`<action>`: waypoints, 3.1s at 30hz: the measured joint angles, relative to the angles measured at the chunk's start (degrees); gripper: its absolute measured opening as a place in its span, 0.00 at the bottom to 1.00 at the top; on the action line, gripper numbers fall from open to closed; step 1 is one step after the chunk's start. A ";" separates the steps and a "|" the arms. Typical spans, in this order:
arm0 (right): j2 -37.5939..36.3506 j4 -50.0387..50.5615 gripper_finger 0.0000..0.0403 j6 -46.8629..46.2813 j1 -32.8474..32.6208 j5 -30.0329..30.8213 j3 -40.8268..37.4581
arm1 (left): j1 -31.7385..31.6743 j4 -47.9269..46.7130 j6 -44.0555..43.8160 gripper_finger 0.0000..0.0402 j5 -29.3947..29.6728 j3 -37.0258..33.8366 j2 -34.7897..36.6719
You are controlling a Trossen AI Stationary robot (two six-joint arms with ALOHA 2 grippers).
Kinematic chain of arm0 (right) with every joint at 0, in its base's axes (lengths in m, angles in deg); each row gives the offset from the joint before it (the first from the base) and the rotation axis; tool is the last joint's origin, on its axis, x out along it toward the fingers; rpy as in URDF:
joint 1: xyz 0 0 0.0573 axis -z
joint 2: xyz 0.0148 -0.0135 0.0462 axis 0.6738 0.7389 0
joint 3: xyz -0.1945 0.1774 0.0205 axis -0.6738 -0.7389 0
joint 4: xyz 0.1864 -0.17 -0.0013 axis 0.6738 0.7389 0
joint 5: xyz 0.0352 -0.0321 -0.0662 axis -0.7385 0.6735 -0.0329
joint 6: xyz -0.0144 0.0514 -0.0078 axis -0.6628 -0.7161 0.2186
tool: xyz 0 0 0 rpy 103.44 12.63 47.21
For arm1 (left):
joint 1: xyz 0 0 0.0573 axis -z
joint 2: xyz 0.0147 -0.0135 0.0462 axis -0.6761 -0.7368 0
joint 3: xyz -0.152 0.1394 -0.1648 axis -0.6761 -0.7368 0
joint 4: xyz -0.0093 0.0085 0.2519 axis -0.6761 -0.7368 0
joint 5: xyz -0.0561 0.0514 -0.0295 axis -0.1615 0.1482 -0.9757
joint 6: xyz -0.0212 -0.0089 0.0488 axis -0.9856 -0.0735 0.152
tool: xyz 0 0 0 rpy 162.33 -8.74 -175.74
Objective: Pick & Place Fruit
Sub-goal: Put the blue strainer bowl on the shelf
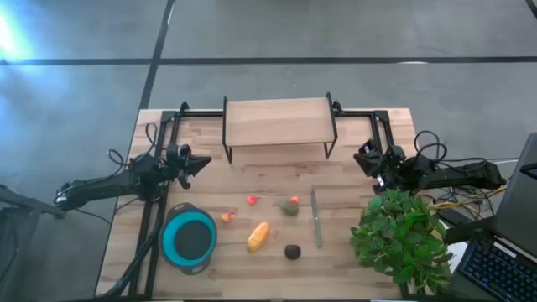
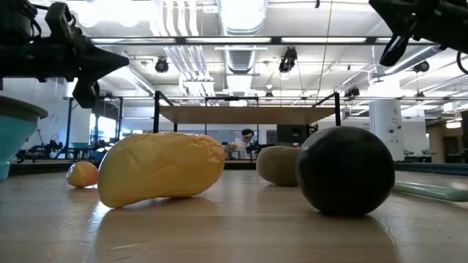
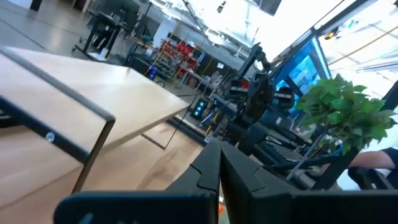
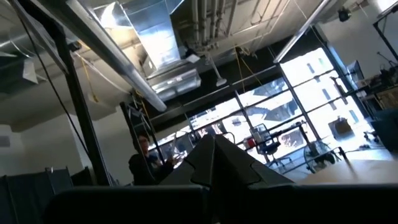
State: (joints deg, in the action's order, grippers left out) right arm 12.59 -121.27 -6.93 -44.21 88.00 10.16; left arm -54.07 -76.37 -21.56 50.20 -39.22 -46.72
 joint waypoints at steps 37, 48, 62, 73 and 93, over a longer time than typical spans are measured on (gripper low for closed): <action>33.63 51.47 0.02 4.28 -3.96 -2.12 44.21 | 0.00 -41.30 -0.28 0.02 -0.35 21.74 -4.21; 43.39 58.99 0.02 6.23 -6.19 -1.98 51.76 | 0.00 -57.48 2.53 0.02 -5.13 34.37 -11.98; 44.91 62.09 0.02 6.22 -6.16 -1.70 54.19 | 0.00 -72.32 23.40 0.02 -18.39 48.06 -27.04; 41.45 62.73 0.02 6.27 -6.14 -1.49 54.60 | 0.43 -72.36 26.61 0.22 -29.60 48.23 -38.31; 39.82 63.77 0.02 6.48 -6.14 -1.46 54.58 | 19.15 -72.38 22.21 0.43 -19.96 48.12 -50.65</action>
State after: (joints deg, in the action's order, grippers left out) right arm 52.42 -57.49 -0.44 -50.35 86.54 64.73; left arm -34.92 -148.75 0.65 30.24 8.90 -97.37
